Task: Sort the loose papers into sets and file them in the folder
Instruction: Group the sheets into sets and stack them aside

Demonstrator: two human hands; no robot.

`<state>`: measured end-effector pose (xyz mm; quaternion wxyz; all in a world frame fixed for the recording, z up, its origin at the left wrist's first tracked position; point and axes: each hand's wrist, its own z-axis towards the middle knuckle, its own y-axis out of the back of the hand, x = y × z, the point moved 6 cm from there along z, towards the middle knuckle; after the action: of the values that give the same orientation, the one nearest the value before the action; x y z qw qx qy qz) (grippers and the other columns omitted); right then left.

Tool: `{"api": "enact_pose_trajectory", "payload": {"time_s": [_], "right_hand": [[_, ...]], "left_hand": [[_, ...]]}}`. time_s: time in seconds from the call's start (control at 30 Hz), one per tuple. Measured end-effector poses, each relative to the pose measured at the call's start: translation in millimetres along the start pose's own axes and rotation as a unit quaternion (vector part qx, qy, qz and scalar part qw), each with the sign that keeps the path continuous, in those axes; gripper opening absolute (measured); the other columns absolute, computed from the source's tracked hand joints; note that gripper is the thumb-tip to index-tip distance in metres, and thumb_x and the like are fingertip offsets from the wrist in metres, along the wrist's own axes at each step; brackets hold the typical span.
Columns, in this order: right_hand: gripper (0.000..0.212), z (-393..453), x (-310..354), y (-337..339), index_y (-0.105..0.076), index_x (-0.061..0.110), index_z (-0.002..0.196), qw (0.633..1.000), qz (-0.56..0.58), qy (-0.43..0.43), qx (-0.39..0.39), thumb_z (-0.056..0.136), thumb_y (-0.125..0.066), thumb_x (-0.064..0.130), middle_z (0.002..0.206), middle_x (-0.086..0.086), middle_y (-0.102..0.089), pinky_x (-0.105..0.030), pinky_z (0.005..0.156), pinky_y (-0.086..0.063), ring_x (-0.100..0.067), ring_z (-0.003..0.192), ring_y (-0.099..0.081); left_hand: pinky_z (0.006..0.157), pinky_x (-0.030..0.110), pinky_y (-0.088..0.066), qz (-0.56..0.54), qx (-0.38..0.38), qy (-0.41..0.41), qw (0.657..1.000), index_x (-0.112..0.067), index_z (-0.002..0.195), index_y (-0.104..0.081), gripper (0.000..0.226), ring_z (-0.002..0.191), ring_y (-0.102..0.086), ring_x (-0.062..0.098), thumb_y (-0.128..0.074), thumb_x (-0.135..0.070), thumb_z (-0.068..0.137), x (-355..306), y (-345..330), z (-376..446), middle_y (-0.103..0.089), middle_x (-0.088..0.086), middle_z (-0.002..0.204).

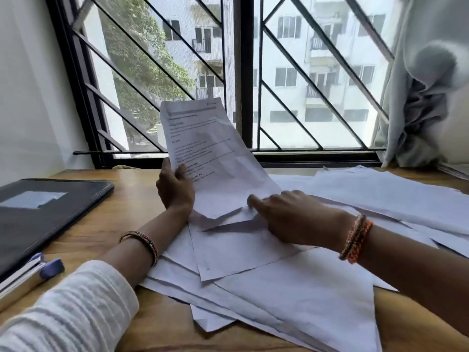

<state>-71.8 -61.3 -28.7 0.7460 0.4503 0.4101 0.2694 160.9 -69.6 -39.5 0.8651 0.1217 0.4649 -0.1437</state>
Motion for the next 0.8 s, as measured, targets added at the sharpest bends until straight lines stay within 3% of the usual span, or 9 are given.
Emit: {"api": "enact_pose_trajectory", "payload": {"time_s": [0.1,0.2,0.27,0.33,0.37,0.47,0.53,0.6,0.8], "right_hand": [[0.044,0.9,5.7,-3.3,-0.046,0.012,0.122,0.994,-0.076,0.036,-0.064,0.080,-0.044,0.002,0.085,-0.004,-0.065,-0.028,0.049,-0.024,-0.029,0.070,-0.063],[0.033,0.6,-0.8,20.8,-0.051,0.018,0.068,0.988,-0.103,-0.004,-0.114,0.054,-0.032,-0.005,0.042,-0.001,-0.044,-0.022,0.043,0.003,-0.022,0.033,-0.048],[0.014,-0.1,-11.2,49.2,-0.045,0.017,0.057,0.987,-0.024,-0.037,-0.154,0.047,-0.044,0.007,0.042,-0.004,-0.039,-0.021,0.037,-0.008,-0.027,0.038,-0.049],[0.006,-6.1,-31.1,87.8,-0.050,0.017,0.054,0.970,0.096,-0.080,-0.210,0.057,-0.045,0.017,0.045,-0.005,-0.041,-0.027,0.040,-0.032,-0.025,0.045,-0.049],[0.010,-9.7,-43.3,105.9,-0.050,0.018,0.052,0.953,0.154,-0.086,-0.245,0.061,-0.045,0.019,0.043,-0.002,-0.039,-0.027,0.042,-0.034,-0.019,0.043,-0.043],[0.024,-20.0,-88.5,138.7,-0.052,0.001,0.053,0.872,0.332,-0.116,-0.340,0.067,-0.047,0.019,0.042,0.007,-0.031,-0.025,0.041,-0.023,-0.005,0.041,-0.027],[0.032,-25.6,-119.7,137.3,-0.054,-0.011,0.063,0.813,0.418,-0.165,-0.371,0.073,-0.052,0.019,0.042,0.007,-0.031,-0.020,0.038,-0.020,-0.003,0.038,-0.027],[0.026,-29.5,-149.4,119.9,-0.059,-0.005,0.068,0.768,0.474,-0.230,-0.364,0.086,-0.056,0.012,0.040,0.008,-0.035,-0.017,0.034,-0.020,-0.003,0.035,-0.029],[0.027,-35.4,-171.8,55.1,-0.064,0.015,0.079,0.684,0.597,-0.312,-0.281,0.097,-0.047,0.004,0.044,0.007,-0.053,-0.013,0.034,-0.034,-0.004,0.033,-0.046]], "left_hand": [[0.079,0.034,-0.043,-0.011,0.006,-0.019,1.000,-0.003,0.115,-0.062,0.027,0.102,-0.059,0.039,-0.054,-0.018,0.094,-2.0,-0.9,0.0,-0.066,0.021,0.110],[0.071,0.033,-0.041,-0.042,0.012,-0.058,0.997,-0.002,0.104,-0.067,0.022,0.091,-0.062,0.037,-0.056,-0.018,0.094,-4.7,-1.5,-1.2,-0.069,0.021,0.098],[0.069,0.034,-0.043,-0.062,0.013,-0.048,0.997,-0.002,0.099,-0.067,0.024,0.087,-0.062,0.038,-0.057,-0.024,0.093,1.4,-1.4,1.7,-0.068,0.021,0.092],[0.069,0.039,-0.048,-0.091,0.018,-0.015,0.996,-0.002,0.092,-0.064,0.040,0.084,-0.061,0.040,-0.052,-0.040,0.087,7.3,0.2,5.8,-0.066,0.023,0.088],[0.068,0.038,-0.045,-0.087,0.036,-0.004,0.996,0.000,0.090,-0.062,0.043,0.082,-0.060,0.039,-0.049,-0.040,0.085,8.3,-1.0,6.6,-0.064,0.023,0.087],[0.070,0.026,-0.028,-0.058,0.058,0.012,0.997,0.003,0.093,-0.061,0.013,0.088,-0.055,0.033,-0.052,-0.007,0.092,5.3,-1.5,0.1,-0.061,0.019,0.091],[0.066,0.030,-0.031,-0.085,0.014,-0.023,0.996,0.007,0.089,-0.063,0.020,0.083,-0.060,0.038,-0.055,-0.011,0.090,-0.5,1.5,-3.9,-0.064,0.025,0.084],[0.058,0.032,-0.032,-0.097,0.010,-0.063,0.993,0.006,0.088,-0.066,0.035,0.070,-0.058,0.034,-0.055,-0.027,0.086,-11.0,0.3,-7.3,-0.061,0.020,0.071],[0.054,0.032,-0.038,-0.140,0.045,-0.071,0.987,-0.012,0.078,-0.061,0.029,0.064,-0.050,0.021,-0.051,-0.039,0.078,-20.5,-3.9,-13.4,-0.058,0.007,0.067]]}}
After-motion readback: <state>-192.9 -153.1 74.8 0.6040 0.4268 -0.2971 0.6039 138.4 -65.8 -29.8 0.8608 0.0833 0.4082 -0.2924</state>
